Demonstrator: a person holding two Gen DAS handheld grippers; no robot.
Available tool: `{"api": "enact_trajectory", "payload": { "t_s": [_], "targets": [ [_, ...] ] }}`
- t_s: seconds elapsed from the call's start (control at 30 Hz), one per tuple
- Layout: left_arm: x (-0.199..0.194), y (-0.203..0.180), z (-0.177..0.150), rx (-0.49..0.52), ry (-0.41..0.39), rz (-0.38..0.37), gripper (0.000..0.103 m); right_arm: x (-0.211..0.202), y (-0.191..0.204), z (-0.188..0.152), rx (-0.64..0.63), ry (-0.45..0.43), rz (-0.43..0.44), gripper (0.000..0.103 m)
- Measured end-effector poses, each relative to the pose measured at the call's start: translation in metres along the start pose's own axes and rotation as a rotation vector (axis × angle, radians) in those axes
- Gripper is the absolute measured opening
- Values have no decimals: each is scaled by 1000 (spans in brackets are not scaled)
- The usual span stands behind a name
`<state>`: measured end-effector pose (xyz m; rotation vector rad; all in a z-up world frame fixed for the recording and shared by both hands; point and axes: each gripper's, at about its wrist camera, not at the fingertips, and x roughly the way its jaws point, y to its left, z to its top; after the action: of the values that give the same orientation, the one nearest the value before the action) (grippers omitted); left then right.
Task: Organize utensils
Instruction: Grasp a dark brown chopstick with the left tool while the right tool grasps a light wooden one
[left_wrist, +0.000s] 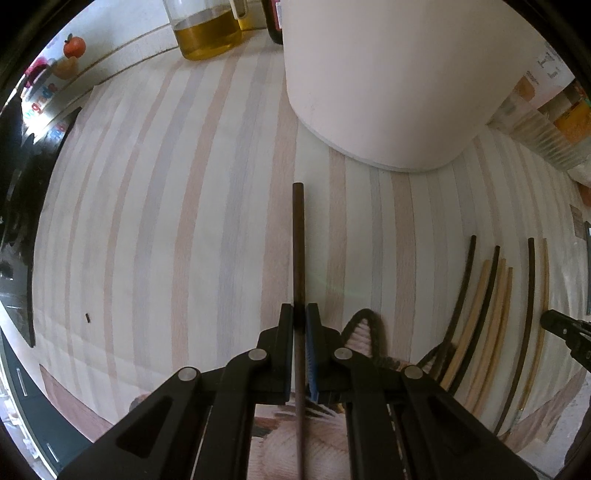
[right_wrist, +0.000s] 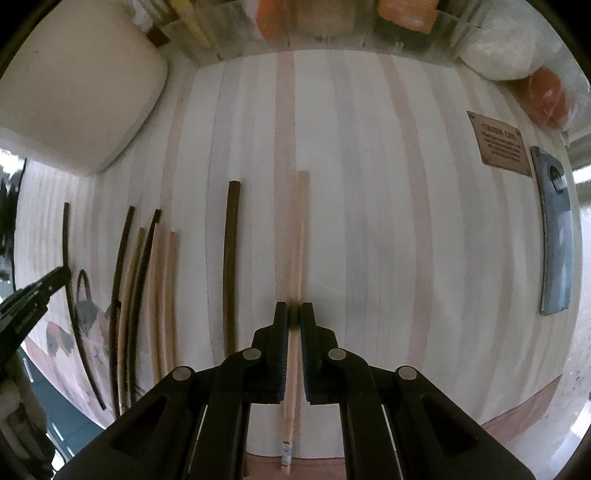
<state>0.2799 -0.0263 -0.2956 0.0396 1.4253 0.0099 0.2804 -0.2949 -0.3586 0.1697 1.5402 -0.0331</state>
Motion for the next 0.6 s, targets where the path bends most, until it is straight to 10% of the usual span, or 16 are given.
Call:
{"api": "enact_trajectory", "payload": {
  "t_s": [0.6],
  "targets": [
    [2, -9, -11, 10, 12, -19, 4, -3, 10, -11, 6, 27, 30, 14]
  ]
}}
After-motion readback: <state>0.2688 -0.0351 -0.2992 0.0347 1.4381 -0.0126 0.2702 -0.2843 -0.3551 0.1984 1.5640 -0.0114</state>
